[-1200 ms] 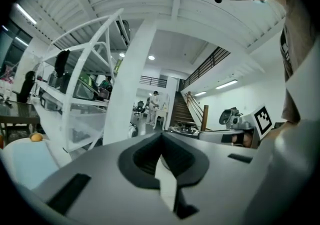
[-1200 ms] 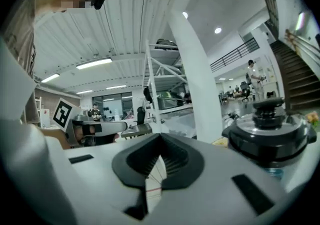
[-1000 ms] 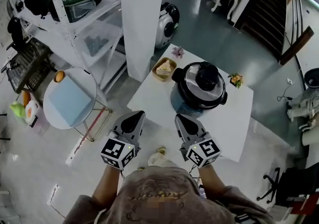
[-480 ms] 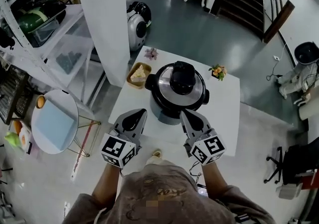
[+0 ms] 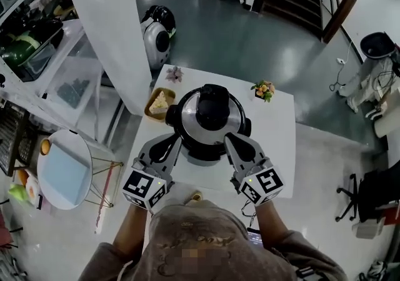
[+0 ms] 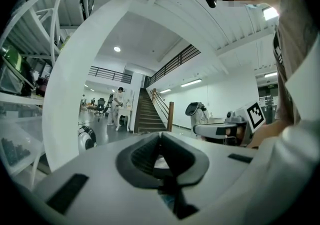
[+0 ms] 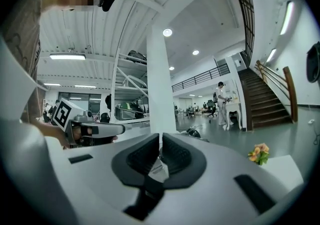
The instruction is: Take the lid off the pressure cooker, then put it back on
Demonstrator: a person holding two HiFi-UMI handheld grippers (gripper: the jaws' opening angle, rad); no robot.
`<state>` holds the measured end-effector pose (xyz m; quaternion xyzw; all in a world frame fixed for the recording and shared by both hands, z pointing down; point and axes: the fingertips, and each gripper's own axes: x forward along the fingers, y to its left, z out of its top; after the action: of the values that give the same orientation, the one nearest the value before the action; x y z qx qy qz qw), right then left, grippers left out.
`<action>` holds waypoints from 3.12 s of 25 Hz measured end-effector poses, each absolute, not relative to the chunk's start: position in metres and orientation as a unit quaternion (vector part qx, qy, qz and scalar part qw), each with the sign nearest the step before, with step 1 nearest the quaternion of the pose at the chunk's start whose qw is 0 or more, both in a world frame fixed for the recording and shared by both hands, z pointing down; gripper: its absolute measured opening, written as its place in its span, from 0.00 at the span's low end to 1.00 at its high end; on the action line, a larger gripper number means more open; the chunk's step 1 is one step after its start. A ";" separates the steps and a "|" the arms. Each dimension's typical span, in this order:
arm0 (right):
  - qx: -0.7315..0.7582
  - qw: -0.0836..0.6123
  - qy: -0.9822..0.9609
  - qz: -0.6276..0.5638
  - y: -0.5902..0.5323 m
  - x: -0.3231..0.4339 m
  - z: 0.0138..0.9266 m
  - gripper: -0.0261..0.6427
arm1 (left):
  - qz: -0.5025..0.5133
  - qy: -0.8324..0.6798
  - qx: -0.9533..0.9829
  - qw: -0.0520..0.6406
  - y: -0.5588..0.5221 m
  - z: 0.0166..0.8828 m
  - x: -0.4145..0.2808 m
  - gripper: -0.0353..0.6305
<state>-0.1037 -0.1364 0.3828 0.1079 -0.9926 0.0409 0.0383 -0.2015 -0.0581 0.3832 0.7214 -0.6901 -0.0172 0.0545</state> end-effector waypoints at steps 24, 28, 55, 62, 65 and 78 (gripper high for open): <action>0.075 0.079 -0.993 0.045 -0.177 -0.129 0.396 0.70 | 0.003 -0.535 0.843 0.057 -0.136 0.387 -0.205 0.67; 0.057 0.103 -0.992 0.036 -0.187 -0.137 0.407 0.71 | 0.043 -0.507 0.859 0.051 -0.149 0.395 -0.202 0.66; -0.057 0.204 -0.977 -0.039 -0.198 -0.173 0.433 0.46 | 0.162 -0.382 0.909 0.045 -0.189 0.426 -0.186 0.45; -0.031 0.198 -0.979 -0.036 -0.198 -0.174 0.431 0.45 | 0.157 -0.367 0.916 0.034 -0.189 0.425 -0.188 0.44; -0.010 0.200 -0.979 -0.030 -0.197 -0.176 0.430 0.45 | 0.154 -0.354 0.922 0.032 -0.189 0.424 -0.190 0.44; 0.079 0.204 -0.976 -0.006 -0.197 -0.177 0.431 0.45 | 0.153 -0.280 0.947 0.025 -0.191 0.426 -0.193 0.43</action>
<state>-0.1767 -0.1966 0.4308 0.0787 -0.9759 -0.0062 0.2036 -0.1928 -0.1913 0.4256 0.9473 -0.2805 0.1528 0.0247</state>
